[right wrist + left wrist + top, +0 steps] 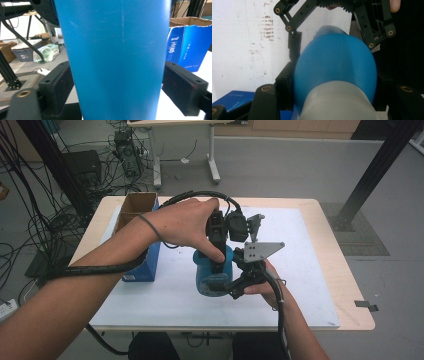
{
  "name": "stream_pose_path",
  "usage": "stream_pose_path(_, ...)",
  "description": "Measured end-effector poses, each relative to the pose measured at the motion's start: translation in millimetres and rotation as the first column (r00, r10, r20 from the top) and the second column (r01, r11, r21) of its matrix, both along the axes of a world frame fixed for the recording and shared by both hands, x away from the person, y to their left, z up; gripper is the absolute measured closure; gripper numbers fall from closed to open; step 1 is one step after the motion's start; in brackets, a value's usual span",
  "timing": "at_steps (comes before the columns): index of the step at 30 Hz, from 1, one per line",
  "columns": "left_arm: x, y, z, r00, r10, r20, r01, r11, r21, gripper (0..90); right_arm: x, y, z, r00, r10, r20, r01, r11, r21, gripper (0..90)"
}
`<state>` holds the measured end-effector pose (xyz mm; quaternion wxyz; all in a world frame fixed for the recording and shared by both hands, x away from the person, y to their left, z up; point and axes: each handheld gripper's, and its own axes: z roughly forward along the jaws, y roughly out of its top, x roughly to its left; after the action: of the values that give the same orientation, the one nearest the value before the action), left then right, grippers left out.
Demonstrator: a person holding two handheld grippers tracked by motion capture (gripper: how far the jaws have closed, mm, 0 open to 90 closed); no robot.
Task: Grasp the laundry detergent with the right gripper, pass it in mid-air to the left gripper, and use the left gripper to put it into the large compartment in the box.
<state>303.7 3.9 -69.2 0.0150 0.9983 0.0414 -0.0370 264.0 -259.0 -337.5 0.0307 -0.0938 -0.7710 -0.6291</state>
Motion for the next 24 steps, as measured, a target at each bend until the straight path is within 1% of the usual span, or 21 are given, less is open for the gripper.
stream_pose_path(2,0.4,0.0,0.0,1.0,0.004,-0.001,-0.004,1.0,0.002,37.6,-0.1,-0.7,-0.3,1.0,-0.001,0.0,0.001,1.0,0.003,10.0)
stream_pose_path(7,1.6,0.0,0.2,0.9999,0.01,-0.003,-0.01,0.9999,0.005,37.6,-1.0,-2.4,1.0,0.9999,-0.006,0.009,0.006,1.0,-0.004,8.7)
stream_pose_path(9,1.8,1.8,0.4,0.9999,0.012,0.0,-0.012,0.9999,-0.004,37.6,-0.1,-3.3,1.2,1.0,-0.002,0.006,0.002,1.0,-0.005,6.3)
stream_pose_path(12,2.6,1.8,1.0,0.9999,0.014,-0.002,-0.014,0.9999,-0.002,37.6,0.1,-4.8,1.7,1.0,0.003,0.004,-0.003,1.0,-0.009,5.8)
stream_pose_path(13,2.5,3.1,0.6,0.9999,0.016,0.0,-0.016,0.9998,-0.009,37.6,-0.3,-5.2,1.6,1.0,0.0,0.007,0.0,1.0,-0.008,5.7)
stream_pose_path(19,3.0,1.5,1.2,0.9999,0.015,-0.002,-0.015,0.9999,-0.005,37.6,-2.6,-6.2,4.4,0.9997,-0.017,0.017,0.017,1.0,-0.023,3.7)
stream_pose_path(20,3.7,0.6,1.6,0.9999,0.016,-0.005,-0.016,0.9999,0.002,37.6,-2.4,-6.9,5.0,0.9996,-0.017,0.021,0.017,1.0,-0.025,3.3)
stream_pose_path(21,3.2,1.4,1.7,0.9999,0.017,-0.002,-0.017,0.9999,-0.004,37.6,-2.6,-7.4,5.5,0.9996,-0.019,0.021,0.019,0.999,-0.026,2.5)
stream_pose_path(24,2.9,1.0,2.8,0.9998,0.018,0.001,-0.018,0.9998,0.0,37.6,-3.0,-9.7,8.1,0.9992,-0.025,0.029,0.026,0.999,-0.035,2.0)
